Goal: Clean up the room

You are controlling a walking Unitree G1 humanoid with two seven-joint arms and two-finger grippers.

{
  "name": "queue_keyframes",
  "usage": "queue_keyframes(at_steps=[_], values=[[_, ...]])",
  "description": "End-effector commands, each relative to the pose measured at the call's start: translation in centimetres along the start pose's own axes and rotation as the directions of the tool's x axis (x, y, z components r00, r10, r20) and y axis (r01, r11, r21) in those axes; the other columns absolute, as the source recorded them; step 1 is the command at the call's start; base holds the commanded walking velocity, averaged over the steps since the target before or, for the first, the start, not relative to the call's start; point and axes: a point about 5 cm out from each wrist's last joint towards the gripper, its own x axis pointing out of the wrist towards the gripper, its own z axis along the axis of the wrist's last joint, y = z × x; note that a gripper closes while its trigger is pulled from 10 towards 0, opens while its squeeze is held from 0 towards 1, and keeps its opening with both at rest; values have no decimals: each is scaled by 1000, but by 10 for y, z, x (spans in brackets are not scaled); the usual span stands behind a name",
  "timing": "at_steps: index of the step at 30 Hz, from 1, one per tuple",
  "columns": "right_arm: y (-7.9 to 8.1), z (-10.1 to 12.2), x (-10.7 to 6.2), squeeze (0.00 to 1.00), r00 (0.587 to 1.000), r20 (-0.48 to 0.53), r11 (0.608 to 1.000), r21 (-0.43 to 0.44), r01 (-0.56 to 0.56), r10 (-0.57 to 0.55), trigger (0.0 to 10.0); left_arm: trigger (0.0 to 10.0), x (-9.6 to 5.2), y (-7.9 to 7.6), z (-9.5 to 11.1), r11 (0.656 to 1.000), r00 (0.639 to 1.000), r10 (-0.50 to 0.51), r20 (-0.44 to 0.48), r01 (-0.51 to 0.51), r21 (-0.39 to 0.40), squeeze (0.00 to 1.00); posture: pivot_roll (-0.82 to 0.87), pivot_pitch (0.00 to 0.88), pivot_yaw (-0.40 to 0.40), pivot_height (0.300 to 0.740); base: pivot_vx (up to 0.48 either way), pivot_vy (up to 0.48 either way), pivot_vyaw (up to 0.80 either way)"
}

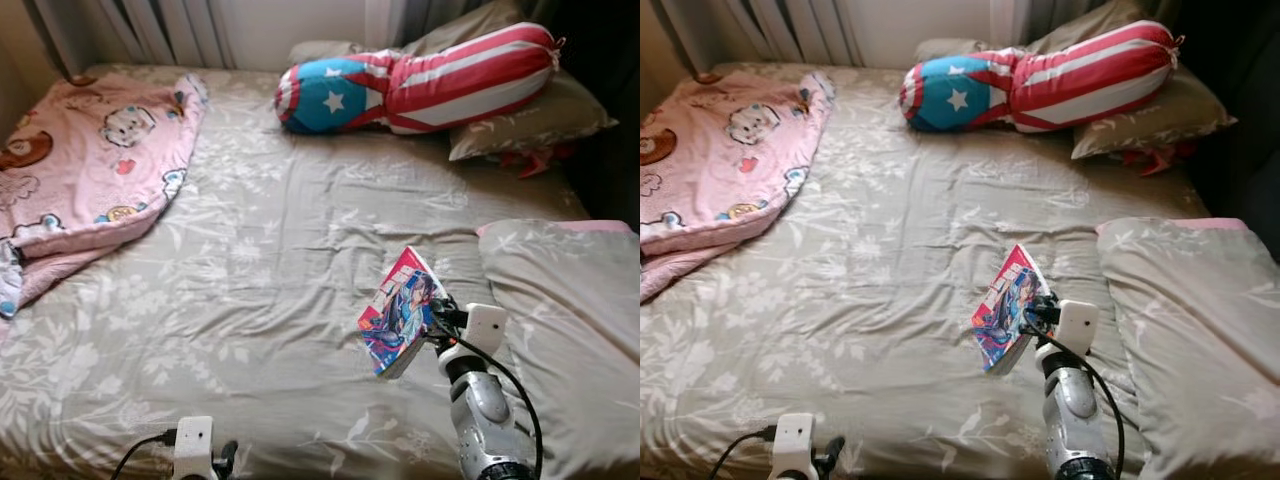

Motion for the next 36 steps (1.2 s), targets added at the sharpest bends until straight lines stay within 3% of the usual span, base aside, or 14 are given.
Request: queue_keyframes(at_steps=[1, 4, 7, 13, 17, 26, 36], values=[[2, 7, 2, 0, 999, 28, 1000, 9, -24, 23, 10000, 10000, -3, 4, 0, 1000, 1000, 7, 28, -6, -9, 0, -75, 171, -47, 740, 0, 0, 0], [6, 6, 1, 0, 997, 26, 997, 22, -73, 73, 10000, 10000, -1, 8, 19, 1000, 988, 23, 155, -19, -22, 0, -79, 170, -44, 740, 0, 0, 0], [11, 7, 1, 0, 992, 28, 991, 48, -125, 124, 10000, 10000, -2, 15, 50, 998, 941, 58, 333, -46, -44, 0, -89, 167, -41, 740, 0, 0, 0], [14, 8, 1, 0, 985, 31, 979, 103, -175, 173, 10000, 10000, -8, 11, 71, 1000, 897, 19, 442, -14, -14, 0, -99, 151, -38, 740, 0, 0, 0], [14, 11, 1, 0, 982, 38, 969, 159, -188, 185, 10000, 10000, -12, 6, 78, 1000, 879, -20, 476, 17, 10, 0, -104, 138, -37, 740, 0, 0, 0], [12, 13, 3, 0, 986, 25, 977, 132, -168, 166, 10000, 10000, -16, -5, 92, 999, 861, -32, 508, 40, -4, 0, -107, 111, -32, 740, 0, 0, 0], [8, 7, -1, 0, 994, 26, 986, 130, -107, 104, 10000, 10000, -18, -12, 98, 998, 856, -65, 513, 65, 17, 0, -114, 89, -18, 668, 0, 0, 0]])
